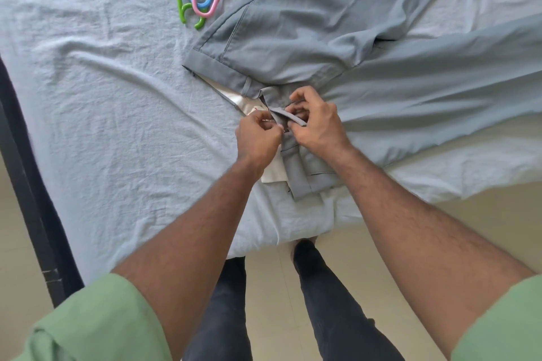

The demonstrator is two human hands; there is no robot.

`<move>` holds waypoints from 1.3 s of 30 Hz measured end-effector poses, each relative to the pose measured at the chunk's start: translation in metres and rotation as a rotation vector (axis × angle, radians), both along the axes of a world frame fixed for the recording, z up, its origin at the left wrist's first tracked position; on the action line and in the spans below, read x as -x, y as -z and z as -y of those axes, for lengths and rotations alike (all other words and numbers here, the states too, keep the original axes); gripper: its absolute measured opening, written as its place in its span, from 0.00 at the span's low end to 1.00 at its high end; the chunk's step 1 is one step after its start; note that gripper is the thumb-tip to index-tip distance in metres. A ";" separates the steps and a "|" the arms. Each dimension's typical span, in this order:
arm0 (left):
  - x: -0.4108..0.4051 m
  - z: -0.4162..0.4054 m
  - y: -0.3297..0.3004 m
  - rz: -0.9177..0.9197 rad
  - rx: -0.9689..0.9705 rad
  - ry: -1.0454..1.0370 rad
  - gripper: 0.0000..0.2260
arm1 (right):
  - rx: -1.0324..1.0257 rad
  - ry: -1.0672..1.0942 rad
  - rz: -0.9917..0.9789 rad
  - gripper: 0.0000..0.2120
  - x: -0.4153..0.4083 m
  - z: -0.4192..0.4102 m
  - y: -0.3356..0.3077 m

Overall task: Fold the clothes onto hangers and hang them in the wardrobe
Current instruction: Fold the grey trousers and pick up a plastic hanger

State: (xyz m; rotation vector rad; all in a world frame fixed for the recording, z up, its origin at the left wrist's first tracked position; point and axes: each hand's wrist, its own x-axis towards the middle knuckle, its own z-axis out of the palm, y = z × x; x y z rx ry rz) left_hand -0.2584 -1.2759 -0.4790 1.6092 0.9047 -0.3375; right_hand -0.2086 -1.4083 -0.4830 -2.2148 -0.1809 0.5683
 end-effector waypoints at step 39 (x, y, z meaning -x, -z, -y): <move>0.015 0.018 -0.026 -0.071 0.348 -0.151 0.12 | 0.044 -0.150 0.274 0.07 0.017 0.032 -0.007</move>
